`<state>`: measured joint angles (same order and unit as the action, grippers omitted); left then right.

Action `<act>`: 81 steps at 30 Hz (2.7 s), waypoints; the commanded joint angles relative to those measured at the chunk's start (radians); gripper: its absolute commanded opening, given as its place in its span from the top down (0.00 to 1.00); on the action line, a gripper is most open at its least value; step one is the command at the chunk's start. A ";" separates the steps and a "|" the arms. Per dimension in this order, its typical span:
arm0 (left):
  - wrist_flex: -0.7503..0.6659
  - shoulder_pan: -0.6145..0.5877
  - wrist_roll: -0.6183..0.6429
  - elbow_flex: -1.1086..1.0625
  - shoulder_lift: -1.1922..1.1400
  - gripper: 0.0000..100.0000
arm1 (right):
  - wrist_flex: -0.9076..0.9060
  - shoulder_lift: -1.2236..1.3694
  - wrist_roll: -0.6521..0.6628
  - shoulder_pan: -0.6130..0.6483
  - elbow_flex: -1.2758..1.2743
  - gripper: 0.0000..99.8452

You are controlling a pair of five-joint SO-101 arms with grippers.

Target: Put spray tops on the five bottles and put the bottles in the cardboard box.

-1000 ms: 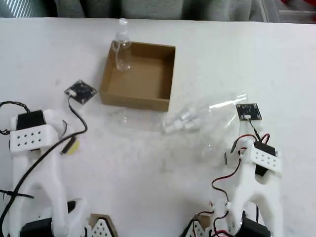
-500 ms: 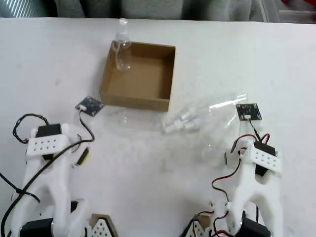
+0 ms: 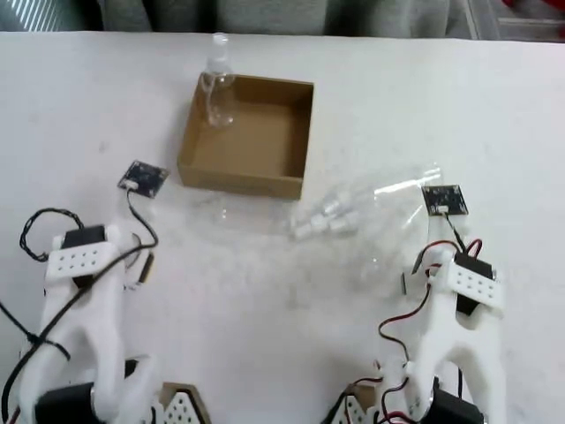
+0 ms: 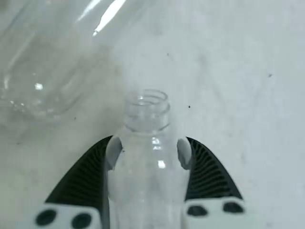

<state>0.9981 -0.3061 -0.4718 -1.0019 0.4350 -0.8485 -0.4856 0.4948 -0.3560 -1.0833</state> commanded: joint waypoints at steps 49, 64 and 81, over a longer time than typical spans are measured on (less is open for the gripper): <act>0.514 -0.077 0.641 1.165 -0.797 0.83 | 0.018 -0.022 0.041 0.025 -0.003 0.98; 0.488 -0.047 1.011 1.100 -0.806 0.79 | 0.019 -0.024 0.052 0.038 -0.009 0.98; 0.161 -0.056 1.246 0.918 -0.808 0.79 | 0.015 -0.027 0.052 0.039 -0.012 0.98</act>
<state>1.1838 -0.3598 0.7603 -0.0875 -0.3798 -0.8470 -0.4872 0.5378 -0.3253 -1.0971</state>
